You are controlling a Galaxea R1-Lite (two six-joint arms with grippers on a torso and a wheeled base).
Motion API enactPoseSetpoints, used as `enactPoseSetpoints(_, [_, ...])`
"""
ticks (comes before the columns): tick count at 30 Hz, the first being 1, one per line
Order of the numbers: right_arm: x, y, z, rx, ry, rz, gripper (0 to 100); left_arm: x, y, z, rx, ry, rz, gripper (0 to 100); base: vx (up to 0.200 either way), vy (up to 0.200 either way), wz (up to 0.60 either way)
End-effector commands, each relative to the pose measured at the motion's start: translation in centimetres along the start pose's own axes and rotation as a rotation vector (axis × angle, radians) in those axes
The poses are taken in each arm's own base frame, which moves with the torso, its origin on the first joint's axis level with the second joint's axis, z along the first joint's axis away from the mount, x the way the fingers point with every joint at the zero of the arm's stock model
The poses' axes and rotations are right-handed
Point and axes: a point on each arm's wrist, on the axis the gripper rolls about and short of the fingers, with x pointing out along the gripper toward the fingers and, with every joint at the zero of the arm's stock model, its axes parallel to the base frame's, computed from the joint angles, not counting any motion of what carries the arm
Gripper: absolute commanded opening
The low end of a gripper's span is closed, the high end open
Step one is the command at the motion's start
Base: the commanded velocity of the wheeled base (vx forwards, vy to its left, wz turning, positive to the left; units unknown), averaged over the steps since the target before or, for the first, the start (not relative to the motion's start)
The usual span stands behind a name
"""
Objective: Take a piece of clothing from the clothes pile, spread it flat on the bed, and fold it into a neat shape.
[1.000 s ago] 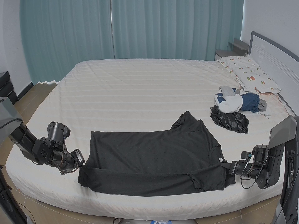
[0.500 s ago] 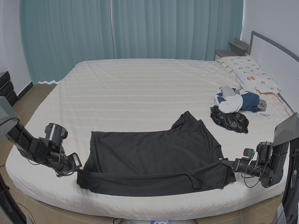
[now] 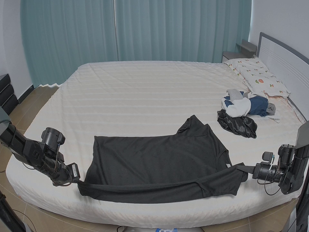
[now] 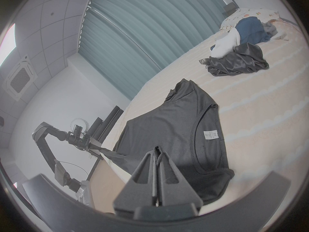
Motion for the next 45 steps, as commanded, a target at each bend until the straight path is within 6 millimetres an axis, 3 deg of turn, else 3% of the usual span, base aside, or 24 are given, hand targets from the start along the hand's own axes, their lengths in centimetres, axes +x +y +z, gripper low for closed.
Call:
enactPoseSetpoints(1, [-1.3, 0.5, 0.6, -0.034, -0.038, -0.007, 0, -1.3, 0.3, -0.1, 0.029, 0.005, -0.008, 0, 0.0, 0.0, 0.0])
enactPoseSetpoints(15, [-2.0, 0.9, -0.3, -0.051, -0.015, -0.02, 0, -1.4, 1.1, -1.3, 0.128, 0.125, 0.044, 0, 0.0, 0.0, 0.0])
enactPoseSetpoints(29, [-3.2, 1.8, -2.4, -0.101, 0.056, -0.033, 0, -2.1, 1.5, -2.2, 0.203, 0.196, 0.064, 0, 0.0, 0.0, 0.0])
enactPoseSetpoints(38, [-3.4, 1.5, -2.8, -0.086, 0.075, -0.049, 0, -2.2, 1.5, -2.4, 0.224, 0.214, 0.067, 0, 0.0, 0.0, 0.0])
enactPoseSetpoints(45, [-2.2, 0.3, -2.5, -0.084, 0.075, -0.044, 0, -1.7, 1.2, -1.5, 0.209, 0.203, 0.043, 0, 0.0, 0.0, 0.0])
